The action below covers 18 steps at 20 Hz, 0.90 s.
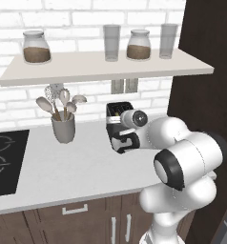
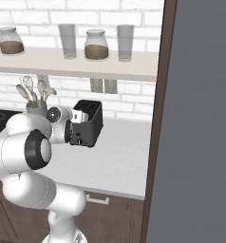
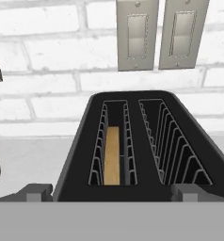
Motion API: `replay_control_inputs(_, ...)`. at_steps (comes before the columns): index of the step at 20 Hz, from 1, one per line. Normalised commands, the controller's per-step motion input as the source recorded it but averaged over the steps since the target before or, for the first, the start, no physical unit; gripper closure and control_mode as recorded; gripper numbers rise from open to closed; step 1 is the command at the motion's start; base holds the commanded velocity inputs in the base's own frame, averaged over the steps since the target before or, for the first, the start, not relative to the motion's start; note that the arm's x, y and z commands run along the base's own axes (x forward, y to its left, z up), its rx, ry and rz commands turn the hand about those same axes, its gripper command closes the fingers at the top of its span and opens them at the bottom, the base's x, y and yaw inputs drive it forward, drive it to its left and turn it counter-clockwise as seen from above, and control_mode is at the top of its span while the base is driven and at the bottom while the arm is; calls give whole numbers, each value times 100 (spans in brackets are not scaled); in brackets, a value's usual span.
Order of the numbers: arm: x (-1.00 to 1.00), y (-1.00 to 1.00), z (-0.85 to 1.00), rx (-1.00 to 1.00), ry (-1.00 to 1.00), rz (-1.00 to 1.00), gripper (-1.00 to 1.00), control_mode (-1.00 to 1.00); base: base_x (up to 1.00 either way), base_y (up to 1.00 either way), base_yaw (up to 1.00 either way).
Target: Start the toaster. Once the lever pops up, take the bread to the plate on the dining counter.
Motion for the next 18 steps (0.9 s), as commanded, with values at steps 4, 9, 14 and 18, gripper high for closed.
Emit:
replay_control_inputs(4, 0, 0, 0, 0, 0, 0, -100, -100, 0, 0, 0)
replay_control_inputs(9, 0, 0, 0, 0, 0, 0, -100, -100, 0, 0, 0)
replay_control_inputs(14, 0, 0, 0, 0, 0, 0, -100, -100, 0, 0, 0)
replay_control_inputs(18, 0, 0, 0, 0, 0, 0, -100, -100, 0, 0, 0)
